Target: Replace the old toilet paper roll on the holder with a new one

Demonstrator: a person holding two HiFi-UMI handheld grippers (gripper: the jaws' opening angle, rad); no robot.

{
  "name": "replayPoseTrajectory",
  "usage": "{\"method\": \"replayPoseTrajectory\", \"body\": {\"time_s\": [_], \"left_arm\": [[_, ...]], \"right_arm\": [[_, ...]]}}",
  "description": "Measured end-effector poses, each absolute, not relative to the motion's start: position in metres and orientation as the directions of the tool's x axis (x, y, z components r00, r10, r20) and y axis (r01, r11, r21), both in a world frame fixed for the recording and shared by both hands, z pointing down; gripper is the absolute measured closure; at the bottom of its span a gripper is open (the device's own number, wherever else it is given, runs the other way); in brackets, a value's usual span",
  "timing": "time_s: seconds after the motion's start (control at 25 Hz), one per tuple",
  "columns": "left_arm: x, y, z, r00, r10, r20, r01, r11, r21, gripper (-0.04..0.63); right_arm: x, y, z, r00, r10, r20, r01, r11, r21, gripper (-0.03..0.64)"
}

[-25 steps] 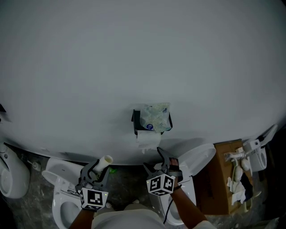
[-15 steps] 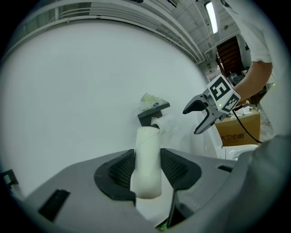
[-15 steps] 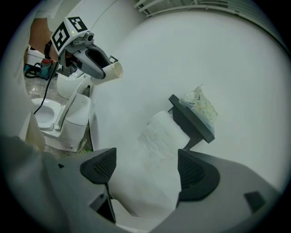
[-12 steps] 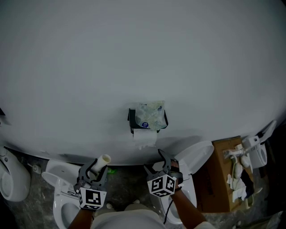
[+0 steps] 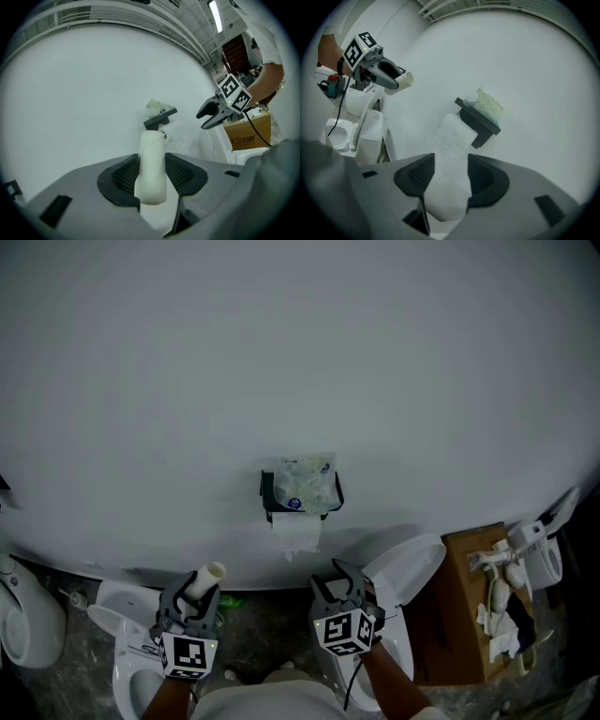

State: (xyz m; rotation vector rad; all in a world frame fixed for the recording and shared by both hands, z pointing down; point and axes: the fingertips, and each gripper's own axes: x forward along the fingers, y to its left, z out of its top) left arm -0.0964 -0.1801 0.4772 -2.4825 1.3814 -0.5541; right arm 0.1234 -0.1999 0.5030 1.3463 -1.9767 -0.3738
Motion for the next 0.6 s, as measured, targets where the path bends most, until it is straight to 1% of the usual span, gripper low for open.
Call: {"method": "replayPoseTrajectory", "body": {"time_s": [0.04,0.12,0.2,0.24,0.32,0.36,0.6], "left_arm": [[-0.096,-0.180,0.476,0.479,-0.854,0.205,-0.760,-0.520,-0.391,0.408],[-0.096,-0.182,0.473,0.476,-0.857,0.196,-0.761,-0.513,-0.397,0.408],[-0.097,-0.183,0.472,0.471,-0.864,0.178,-0.763,-0.500,-0.409,0.408],[-0.097,-0.184,0.470,0.469,-0.866,0.175,-0.765,-0.498,-0.409,0.408],[-0.096,-0.184,0.466,0.467,-0.866,0.179,-0.769,-0.497,-0.402,0.408],[-0.096,-0.185,0.465,0.464,-0.868,0.176,-0.771,-0.494,-0.402,0.408],[-0.103,-0.190,0.452,0.429,-0.887,0.171,-0.790,-0.461,-0.405,0.408]], "right_arm": [[0.127,-0.200,0.499,-0.203,-0.906,0.371,-0.706,0.398,0.586,0.440],[0.134,-0.200,0.493,-0.197,-0.917,0.348,-0.728,0.375,0.574,0.459],[0.140,-0.200,0.488,-0.194,-0.922,0.335,-0.751,0.359,0.554,0.493],[0.143,-0.200,0.487,-0.191,-0.924,0.330,-0.764,0.351,0.541,0.520],[0.152,-0.201,0.486,-0.190,-0.925,0.329,-0.792,0.342,0.505,0.600],[0.156,-0.201,0.486,-0.193,-0.923,0.332,-0.807,0.341,0.482,0.615],[0.179,-0.196,0.479,-0.259,-0.909,0.325,-0.874,0.364,0.321,0.617]]}}
